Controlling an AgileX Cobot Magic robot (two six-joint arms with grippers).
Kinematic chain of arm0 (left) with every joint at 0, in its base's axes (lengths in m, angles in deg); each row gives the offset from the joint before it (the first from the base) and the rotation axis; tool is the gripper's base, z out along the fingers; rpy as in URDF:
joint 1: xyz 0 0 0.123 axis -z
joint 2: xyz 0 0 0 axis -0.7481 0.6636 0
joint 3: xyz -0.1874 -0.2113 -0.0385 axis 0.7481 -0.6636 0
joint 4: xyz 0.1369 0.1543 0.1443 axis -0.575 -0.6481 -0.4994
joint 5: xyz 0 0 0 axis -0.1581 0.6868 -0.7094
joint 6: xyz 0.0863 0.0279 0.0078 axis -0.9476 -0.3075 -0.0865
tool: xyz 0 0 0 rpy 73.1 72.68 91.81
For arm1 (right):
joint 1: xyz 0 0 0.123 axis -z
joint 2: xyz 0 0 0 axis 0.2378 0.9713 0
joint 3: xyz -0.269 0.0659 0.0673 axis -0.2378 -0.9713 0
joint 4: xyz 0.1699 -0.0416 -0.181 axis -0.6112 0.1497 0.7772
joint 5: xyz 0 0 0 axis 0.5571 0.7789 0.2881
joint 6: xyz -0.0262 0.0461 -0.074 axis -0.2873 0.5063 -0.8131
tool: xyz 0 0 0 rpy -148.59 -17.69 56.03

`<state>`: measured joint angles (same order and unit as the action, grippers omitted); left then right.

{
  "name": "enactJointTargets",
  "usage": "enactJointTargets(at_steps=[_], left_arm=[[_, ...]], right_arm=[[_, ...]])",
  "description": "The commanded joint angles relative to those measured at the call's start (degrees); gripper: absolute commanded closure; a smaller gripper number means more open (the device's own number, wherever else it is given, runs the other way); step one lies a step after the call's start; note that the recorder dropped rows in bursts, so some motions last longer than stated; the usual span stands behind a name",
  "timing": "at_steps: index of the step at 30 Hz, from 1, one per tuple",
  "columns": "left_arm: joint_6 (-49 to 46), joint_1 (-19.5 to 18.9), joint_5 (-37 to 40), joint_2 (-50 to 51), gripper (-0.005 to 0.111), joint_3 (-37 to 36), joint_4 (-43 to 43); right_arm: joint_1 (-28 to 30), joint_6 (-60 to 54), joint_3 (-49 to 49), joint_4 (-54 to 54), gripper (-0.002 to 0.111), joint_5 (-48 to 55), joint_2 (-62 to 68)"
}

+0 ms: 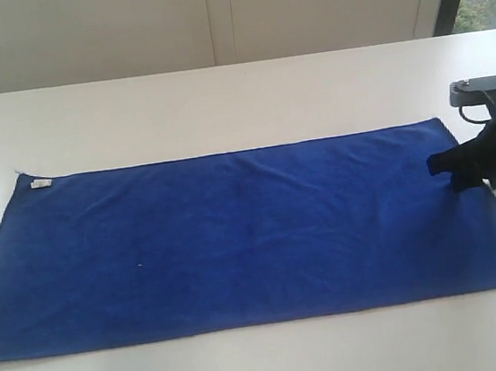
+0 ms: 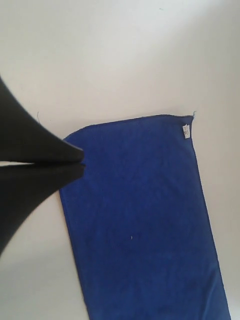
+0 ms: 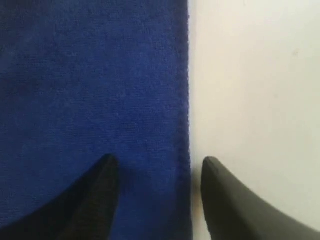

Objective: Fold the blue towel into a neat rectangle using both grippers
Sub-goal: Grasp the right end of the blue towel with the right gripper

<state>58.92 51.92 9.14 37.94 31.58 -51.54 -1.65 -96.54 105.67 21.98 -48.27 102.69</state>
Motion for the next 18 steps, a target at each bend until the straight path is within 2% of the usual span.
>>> enactJointTargets(at_steps=[1,2,3,4,9,18], left_arm=[[0.3,0.1,0.5,-0.3,0.107,-0.3,0.1],[0.3,0.1,0.5,-0.3,0.107,-0.3,0.1],[0.3,0.1,0.5,-0.3,0.107,-0.3,0.1],[0.3,0.1,0.5,-0.3,0.107,-0.3,0.1],[0.3,0.1,0.5,-0.3,0.107,-0.3,0.1],[0.3,0.1,0.5,-0.3,0.107,-0.3,0.1]], right_arm=[[0.5,-0.4,-0.3,-0.2,0.082,1.9,2.1],[0.5,-0.5,-0.3,-0.2,0.097,2.3,2.1],[0.5,-0.5,-0.3,-0.2,0.106,2.4,2.1],[0.5,-0.5,-0.3,-0.2,0.108,2.4,2.1],[1.2,0.4,-0.2,-0.1,0.108,1.1,2.1],[9.5,2.5,-0.1,1.8,0.108,0.4,-0.4]])
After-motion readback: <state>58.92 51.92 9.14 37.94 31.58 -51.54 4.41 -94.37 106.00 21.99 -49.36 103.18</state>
